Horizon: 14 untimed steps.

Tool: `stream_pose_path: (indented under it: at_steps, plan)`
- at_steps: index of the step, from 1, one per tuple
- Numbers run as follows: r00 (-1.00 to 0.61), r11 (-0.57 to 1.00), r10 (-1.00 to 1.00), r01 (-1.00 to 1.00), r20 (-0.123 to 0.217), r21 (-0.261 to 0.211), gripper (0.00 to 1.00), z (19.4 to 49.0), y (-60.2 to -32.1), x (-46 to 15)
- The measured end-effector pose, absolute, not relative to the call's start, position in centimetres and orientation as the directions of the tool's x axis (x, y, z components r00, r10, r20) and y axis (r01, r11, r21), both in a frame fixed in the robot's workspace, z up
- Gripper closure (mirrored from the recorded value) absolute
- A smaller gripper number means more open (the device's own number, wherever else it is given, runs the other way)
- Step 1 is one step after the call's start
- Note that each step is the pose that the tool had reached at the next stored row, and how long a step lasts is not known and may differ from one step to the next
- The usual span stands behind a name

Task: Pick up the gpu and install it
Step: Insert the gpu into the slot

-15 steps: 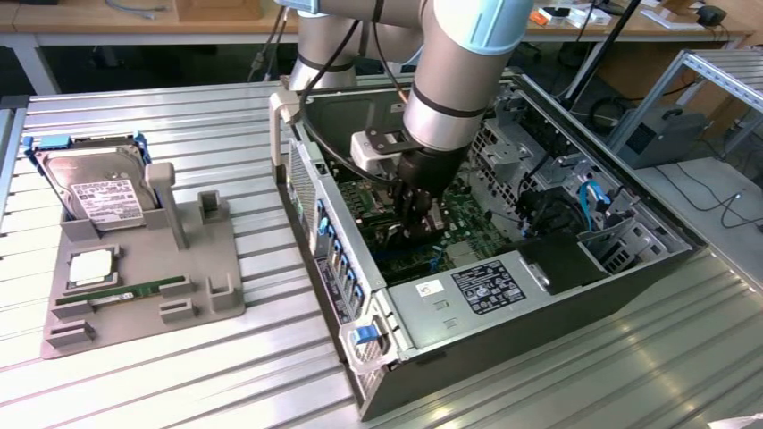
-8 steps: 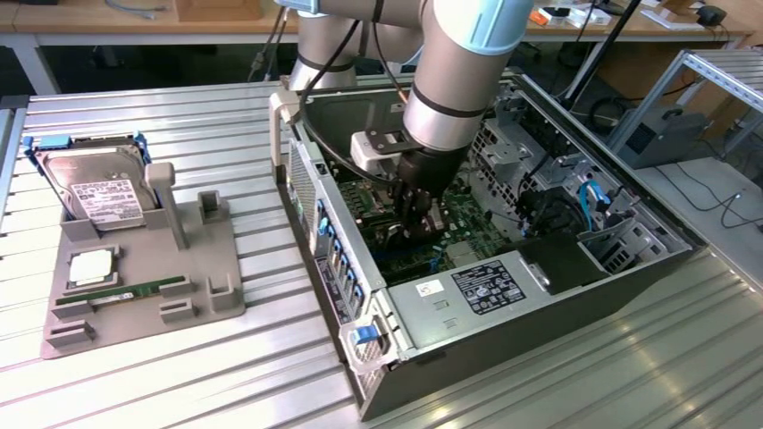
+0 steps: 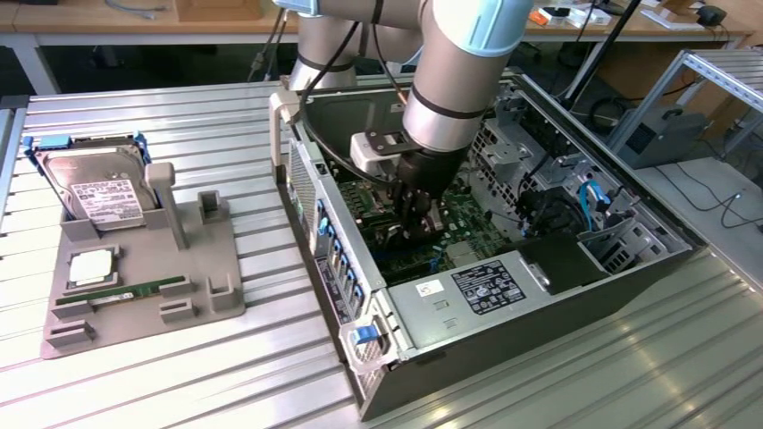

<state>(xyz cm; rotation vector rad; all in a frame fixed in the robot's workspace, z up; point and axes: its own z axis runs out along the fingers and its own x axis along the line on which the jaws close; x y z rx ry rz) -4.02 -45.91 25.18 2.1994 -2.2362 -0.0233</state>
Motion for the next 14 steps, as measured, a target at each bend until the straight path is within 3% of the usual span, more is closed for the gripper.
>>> stream_pose_path:
  at_steps: [1, 4, 14]
  plan:
    - [-0.017, 0.017, -1.000, -1.000, -0.008, 0.014, 0.73, 25.2, -45.9, -4.0]
    - [-0.017, 0.017, -1.000, -1.000, -0.007, 0.014, 0.60, 25.2, -45.9, -4.0]
    - [-0.016, 0.016, -1.000, -1.000, -0.009, 0.014, 0.60, 29.3, -45.4, -4.0]
